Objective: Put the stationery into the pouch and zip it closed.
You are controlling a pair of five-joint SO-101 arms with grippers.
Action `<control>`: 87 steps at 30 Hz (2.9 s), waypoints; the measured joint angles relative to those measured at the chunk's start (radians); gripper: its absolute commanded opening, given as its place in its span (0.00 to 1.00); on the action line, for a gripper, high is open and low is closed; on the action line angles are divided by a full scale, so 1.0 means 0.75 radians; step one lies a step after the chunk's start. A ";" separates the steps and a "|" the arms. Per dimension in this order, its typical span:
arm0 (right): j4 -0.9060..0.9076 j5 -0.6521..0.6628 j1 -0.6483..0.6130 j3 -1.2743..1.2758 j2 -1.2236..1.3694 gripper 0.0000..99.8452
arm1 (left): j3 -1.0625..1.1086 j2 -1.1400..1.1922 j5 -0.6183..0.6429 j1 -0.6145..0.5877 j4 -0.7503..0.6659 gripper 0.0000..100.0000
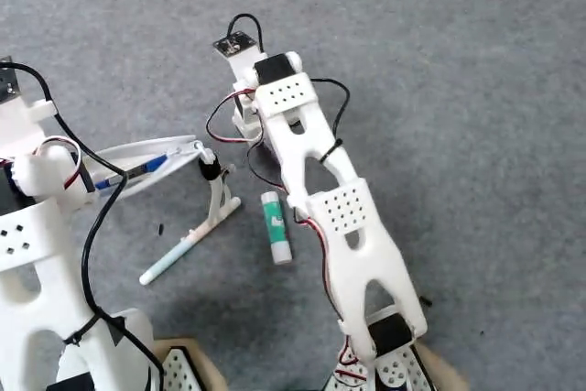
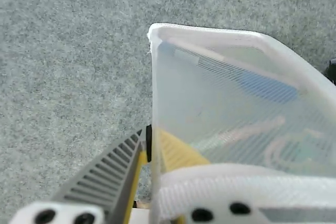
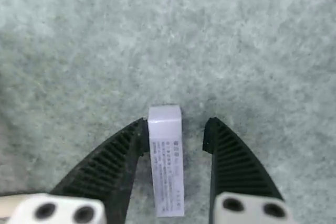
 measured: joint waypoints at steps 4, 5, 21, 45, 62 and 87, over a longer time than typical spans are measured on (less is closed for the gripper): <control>0.027 0.039 0.004 -0.141 0.090 0.10 | 0.000 0.000 0.000 0.000 0.000 0.03; 0.027 0.063 0.004 -0.162 0.106 0.10 | 0.000 0.000 0.000 0.000 0.000 0.03; 0.094 0.106 0.002 -0.440 0.092 0.01 | 0.004 0.000 0.000 0.000 0.000 0.03; 0.110 0.074 -0.020 0.094 -1.291 0.01 | 0.010 0.000 0.000 0.025 -0.002 0.03; 0.110 0.006 -0.383 0.528 -1.993 0.01 | 0.012 -0.133 0.002 0.364 0.012 0.03; -0.677 -0.350 -0.442 1.373 -2.001 0.01 | -0.086 0.219 0.051 0.205 0.004 0.03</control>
